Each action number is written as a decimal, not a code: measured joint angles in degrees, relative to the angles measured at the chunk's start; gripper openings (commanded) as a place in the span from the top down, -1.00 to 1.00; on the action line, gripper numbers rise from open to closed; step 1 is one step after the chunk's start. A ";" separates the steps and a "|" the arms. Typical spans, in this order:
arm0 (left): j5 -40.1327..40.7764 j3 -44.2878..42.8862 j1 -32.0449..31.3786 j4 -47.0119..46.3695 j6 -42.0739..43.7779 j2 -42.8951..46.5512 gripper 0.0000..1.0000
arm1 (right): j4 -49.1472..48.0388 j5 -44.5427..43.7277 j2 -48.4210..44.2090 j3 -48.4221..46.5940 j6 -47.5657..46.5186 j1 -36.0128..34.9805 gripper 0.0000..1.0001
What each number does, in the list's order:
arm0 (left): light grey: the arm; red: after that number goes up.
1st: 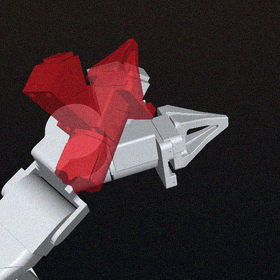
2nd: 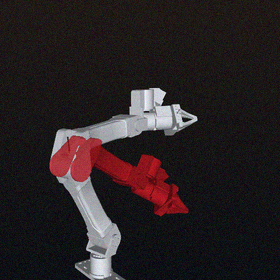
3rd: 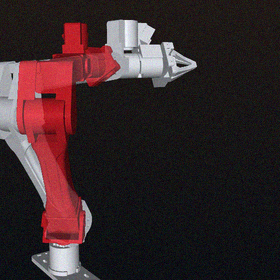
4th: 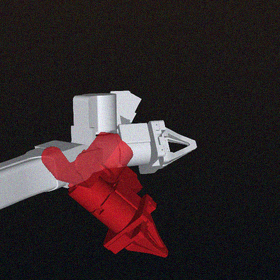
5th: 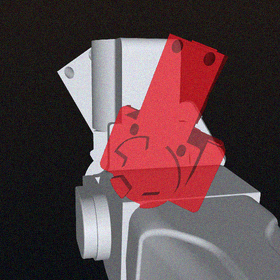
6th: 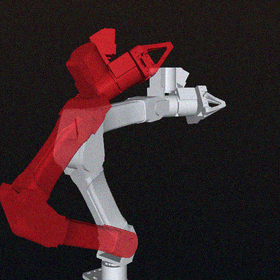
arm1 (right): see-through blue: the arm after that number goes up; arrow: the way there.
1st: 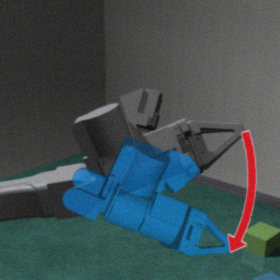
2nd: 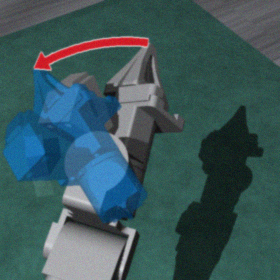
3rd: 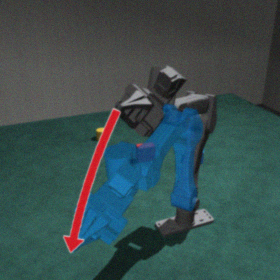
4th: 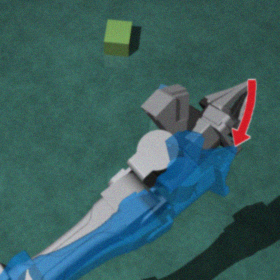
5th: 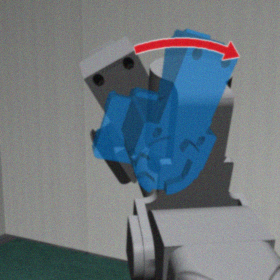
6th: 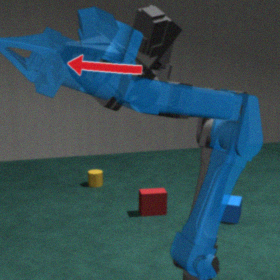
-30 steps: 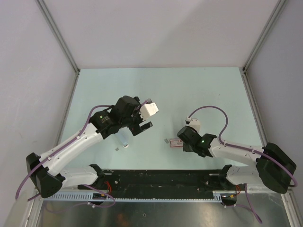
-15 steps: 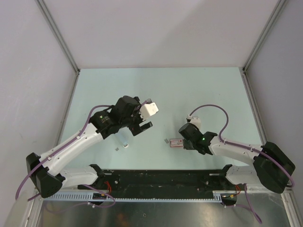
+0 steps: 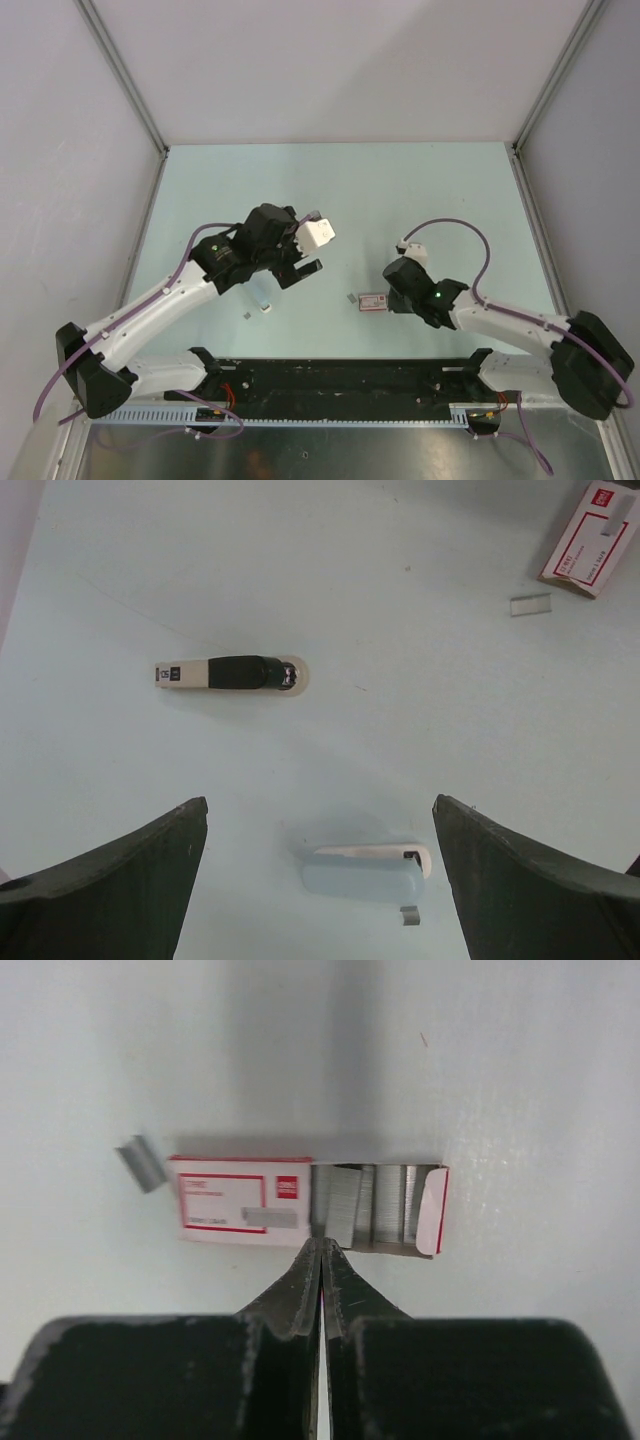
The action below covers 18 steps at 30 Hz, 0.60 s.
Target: Unload the staples from the stapler
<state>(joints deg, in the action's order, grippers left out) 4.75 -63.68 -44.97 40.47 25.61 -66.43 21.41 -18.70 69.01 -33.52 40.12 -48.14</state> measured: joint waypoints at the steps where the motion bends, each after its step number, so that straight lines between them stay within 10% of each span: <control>1: -0.28 0.17 0.00 0.00 0.09 0.00 -0.99 | 0.04 0.11 -1.70 0.00 -0.13 0.00 0.81; 8: -1.62 0.26 -2.54 -0.22 3.69 -5.25 -0.99 | -0.11 0.33 -12.09 -0.04 -0.87 0.76 0.36; 18: -13.97 -3.72 -5.68 0.00 24.87 -26.49 -0.99 | 2.69 -0.70 -15.21 -0.04 -1.20 3.56 0.32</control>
<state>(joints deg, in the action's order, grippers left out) -9.21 -67.40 -50.65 40.47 50.48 -92.92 24.10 -19.40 53.80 -33.56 38.92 -44.58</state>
